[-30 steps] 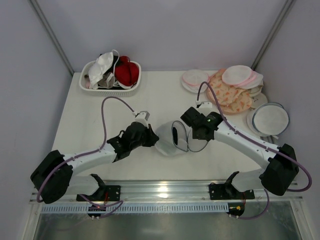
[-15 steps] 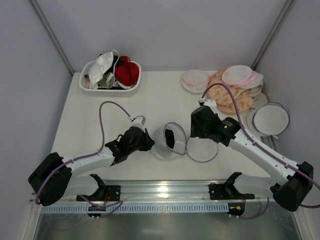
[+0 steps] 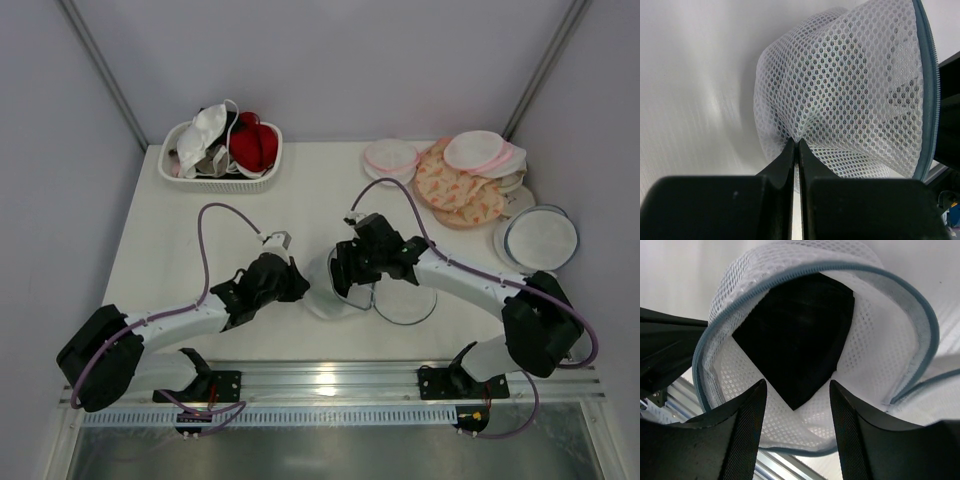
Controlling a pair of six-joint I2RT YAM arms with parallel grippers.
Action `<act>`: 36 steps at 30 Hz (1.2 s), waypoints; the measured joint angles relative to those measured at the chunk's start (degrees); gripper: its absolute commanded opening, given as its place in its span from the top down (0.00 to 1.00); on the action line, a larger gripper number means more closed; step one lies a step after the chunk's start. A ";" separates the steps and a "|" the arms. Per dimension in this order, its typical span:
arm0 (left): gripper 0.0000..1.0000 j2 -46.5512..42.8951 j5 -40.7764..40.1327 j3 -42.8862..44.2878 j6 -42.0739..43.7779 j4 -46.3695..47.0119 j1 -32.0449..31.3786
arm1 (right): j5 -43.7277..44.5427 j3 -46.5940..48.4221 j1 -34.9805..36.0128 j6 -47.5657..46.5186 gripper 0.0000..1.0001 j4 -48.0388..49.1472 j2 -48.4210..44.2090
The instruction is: Unzip the laundry bag and remove the bra
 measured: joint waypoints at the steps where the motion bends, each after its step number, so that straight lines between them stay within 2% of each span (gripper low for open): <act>1: 1.00 0.00 0.00 0.00 -0.02 0.00 0.00 | -0.59 0.00 0.00 0.00 0.44 1.05 0.72; 11: 1.00 -0.02 0.04 0.00 -0.22 0.00 0.00 | 1.51 0.24 0.00 -0.07 0.47 4.07 7.80; 18: 1.00 -0.02 0.04 0.00 -0.22 -0.02 0.00 | 1.97 0.24 -0.04 -0.85 0.85 6.27 9.60; 19: 1.00 -0.02 0.04 0.00 -0.26 -0.02 0.00 | 1.31 0.24 -0.04 -0.96 0.96 7.10 9.99; 27: 1.00 -0.07 -0.13 0.00 -0.42 -0.26 0.00 | -3.89 -2.21 -0.09 -0.96 0.96 11.67 7.43; 32: 1.00 -0.61 -0.55 0.00 -0.48 -0.94 0.00 | -4.96 -4.13 -0.04 -1.55 0.96 7.76 -4.96; 36: 1.00 -1.27 -0.39 0.00 -1.49 0.28 -0.26 | -1.62 -3.78 0.17 -1.95 0.96 1.38 -16.31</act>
